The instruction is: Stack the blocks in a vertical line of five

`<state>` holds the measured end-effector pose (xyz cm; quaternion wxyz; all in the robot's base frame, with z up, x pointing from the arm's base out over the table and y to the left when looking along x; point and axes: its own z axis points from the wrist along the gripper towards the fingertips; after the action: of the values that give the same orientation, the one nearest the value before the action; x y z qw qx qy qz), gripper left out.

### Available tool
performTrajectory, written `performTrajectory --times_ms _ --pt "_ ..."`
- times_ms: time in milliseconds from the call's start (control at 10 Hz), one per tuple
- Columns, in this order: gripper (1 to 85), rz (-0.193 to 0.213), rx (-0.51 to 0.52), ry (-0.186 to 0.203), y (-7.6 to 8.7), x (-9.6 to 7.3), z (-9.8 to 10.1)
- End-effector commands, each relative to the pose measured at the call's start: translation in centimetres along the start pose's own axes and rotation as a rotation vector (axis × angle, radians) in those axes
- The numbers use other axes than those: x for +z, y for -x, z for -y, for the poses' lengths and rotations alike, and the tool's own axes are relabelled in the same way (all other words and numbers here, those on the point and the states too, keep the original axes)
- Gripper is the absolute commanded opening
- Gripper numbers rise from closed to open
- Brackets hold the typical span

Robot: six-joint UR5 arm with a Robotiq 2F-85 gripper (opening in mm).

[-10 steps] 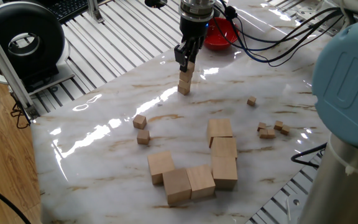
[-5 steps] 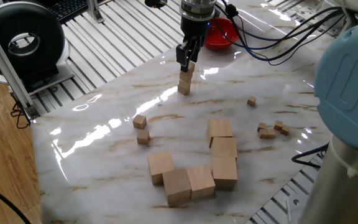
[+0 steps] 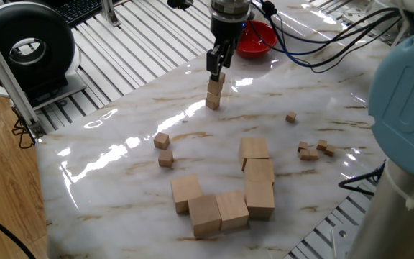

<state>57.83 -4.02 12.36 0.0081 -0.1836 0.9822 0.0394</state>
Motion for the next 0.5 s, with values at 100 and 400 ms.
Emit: performTrajectory --times_ms 100,400 --pt "58.7 -0.004 -0.001 -0.027 0.2 -2.9 -2.7" --pt "57.7 0.001 0.005 -0.055 1.2 -3.2 -5.7"
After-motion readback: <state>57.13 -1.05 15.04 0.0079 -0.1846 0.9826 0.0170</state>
